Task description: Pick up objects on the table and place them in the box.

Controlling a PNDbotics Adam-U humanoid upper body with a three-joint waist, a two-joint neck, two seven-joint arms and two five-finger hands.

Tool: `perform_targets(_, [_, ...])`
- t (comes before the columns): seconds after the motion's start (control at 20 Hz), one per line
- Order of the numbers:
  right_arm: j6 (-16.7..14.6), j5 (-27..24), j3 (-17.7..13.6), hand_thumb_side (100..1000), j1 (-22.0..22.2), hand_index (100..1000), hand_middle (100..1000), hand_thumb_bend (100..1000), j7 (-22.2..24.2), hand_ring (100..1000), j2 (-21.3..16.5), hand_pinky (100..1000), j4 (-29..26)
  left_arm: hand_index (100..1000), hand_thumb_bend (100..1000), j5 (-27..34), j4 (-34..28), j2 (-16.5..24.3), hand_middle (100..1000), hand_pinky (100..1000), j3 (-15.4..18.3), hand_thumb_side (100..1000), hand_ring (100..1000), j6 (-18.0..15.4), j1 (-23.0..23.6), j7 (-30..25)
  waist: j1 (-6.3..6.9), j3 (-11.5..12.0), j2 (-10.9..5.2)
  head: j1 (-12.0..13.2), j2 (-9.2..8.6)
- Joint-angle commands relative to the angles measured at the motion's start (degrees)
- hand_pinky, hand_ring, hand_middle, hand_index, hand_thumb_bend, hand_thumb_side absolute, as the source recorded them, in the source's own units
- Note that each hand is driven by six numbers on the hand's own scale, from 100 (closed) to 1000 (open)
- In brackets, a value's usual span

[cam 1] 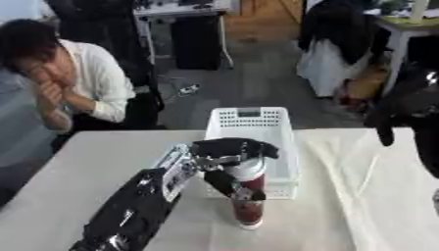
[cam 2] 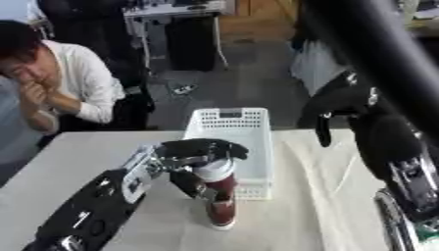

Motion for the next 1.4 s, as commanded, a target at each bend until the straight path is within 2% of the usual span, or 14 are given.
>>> perform_targets(0.05, [0.03, -0.03, -0.12, 953, -1.11, 692, 544, 113, 0.18, 492, -0.1, 190, -0.92, 1000, 1000, -0.85, 5.32, -1.48, 1000, 827, -0.59, 678, 1000, 0.01, 1.87, -3.06, -0.22, -0.02, 0.35, 0.51, -0.78])
perform_targets(0.1, [0.03, -0.01, -0.12, 953, -1.09, 692, 544, 112, 0.2, 492, -0.14, 189, -0.92, 1000, 1000, 0.13, 5.53, -1.62, 996, 599, -0.58, 686, 826, -0.19, 1.99, -3.68, -0.22, 0.05, 0.34, 0.45, -0.74])
perform_targets(0.15, [0.02, 0.02, -0.12, 953, -1.05, 692, 544, 112, 0.21, 492, -0.2, 189, -0.92, 1000, 1000, 1.67, 5.64, -1.78, 990, 571, -0.63, 690, 806, -0.74, 2.14, -4.27, -0.21, 0.14, 0.32, 0.37, -0.7])
perform_targets(0.2, [0.01, 0.04, -0.12, 952, -1.02, 692, 543, 110, 0.22, 492, -0.25, 188, -0.92, 988, 989, 3.37, 5.74, -1.87, 938, 384, -0.75, 725, 663, -1.28, 2.27, -4.94, -0.21, 0.21, 0.3, 0.3, -0.67])
perform_targets(0.3, [0.01, 0.07, -0.13, 952, -0.94, 692, 542, 108, 0.21, 491, -0.35, 187, -0.92, 946, 953, 7.79, 5.9, -2.05, 887, 284, -1.17, 750, 562, -2.69, 2.49, -6.94, -0.2, 0.35, 0.25, 0.17, -0.66])
perform_targets(0.45, [-0.06, 0.12, -0.13, 952, -0.86, 692, 542, 108, 0.16, 492, -0.51, 187, -0.92, 960, 979, 14.35, 4.72, -1.89, 904, 401, -2.52, 737, 607, -4.43, 2.6, -10.94, -0.18, 0.54, 0.18, -0.11, -0.73])
perform_targets(0.5, [-0.08, 0.15, -0.14, 952, -0.84, 692, 543, 108, 0.15, 492, -0.55, 188, -0.92, 977, 1000, 15.9, 3.96, -1.72, 944, 510, -2.93, 709, 714, -4.55, 2.53, -12.15, -0.17, 0.58, 0.16, -0.15, -0.73])
perform_targets(0.65, [-0.11, 0.24, -0.15, 952, -0.72, 692, 543, 108, 0.05, 492, -0.66, 188, -0.92, 990, 1000, 19.22, 0.39, -0.94, 988, 660, -4.03, 674, 832, -4.93, 2.1, -14.02, -0.08, 0.7, 0.04, -0.24, -0.74])
perform_targets(0.85, [-0.08, 0.3, -0.08, 951, -0.63, 691, 544, 108, 0.01, 493, -0.71, 189, -0.92, 1000, 1000, 21.81, -3.67, 0.0, 1000, 749, -5.51, 665, 866, -4.2, 1.72, -14.56, 0.05, 0.67, -0.14, -0.26, -0.77])
perform_targets(1.0, [-0.02, 0.27, -0.03, 950, -0.62, 691, 544, 107, 0.0, 493, -0.67, 190, -0.92, 1000, 1000, 21.9, -4.93, 0.24, 1000, 667, -6.52, 741, 823, -2.33, 1.76, -16.5, 0.11, 0.58, -0.26, -0.29, -0.88])
perform_targets(1.1, [0.0, 0.26, -0.02, 950, -0.65, 691, 544, 107, 0.0, 493, -0.63, 190, -0.92, 1000, 962, 20.02, -5.1, 0.51, 1000, 748, -6.88, 795, 837, -0.57, 1.83, -18.45, 0.15, 0.52, -0.31, -0.29, -0.92])
perform_targets(1.15, [0.01, 0.26, -0.02, 950, -0.66, 691, 544, 106, -0.01, 493, -0.62, 190, -0.92, 997, 876, 18.24, -5.32, 0.74, 1000, 778, -6.91, 827, 831, 0.27, 1.79, -19.26, 0.17, 0.5, -0.33, -0.32, -0.88])
perform_targets(1.3, [0.04, 0.28, -0.01, 950, -0.65, 691, 544, 105, -0.01, 493, -0.63, 189, -0.92, 984, 651, 11.41, -6.15, 1.26, 1000, 755, -6.57, 841, 805, 2.28, 1.73, -19.64, 0.21, 0.5, -0.37, -0.39, -0.75])
perform_targets(1.4, [0.05, 0.31, 0.01, 950, -0.64, 691, 544, 105, 0.03, 493, -0.66, 190, -0.92, 985, 637, 6.1, -5.91, 1.48, 1000, 754, -6.39, 837, 805, 3.66, 1.77, -19.33, 0.21, 0.52, -0.36, -0.36, -0.65])
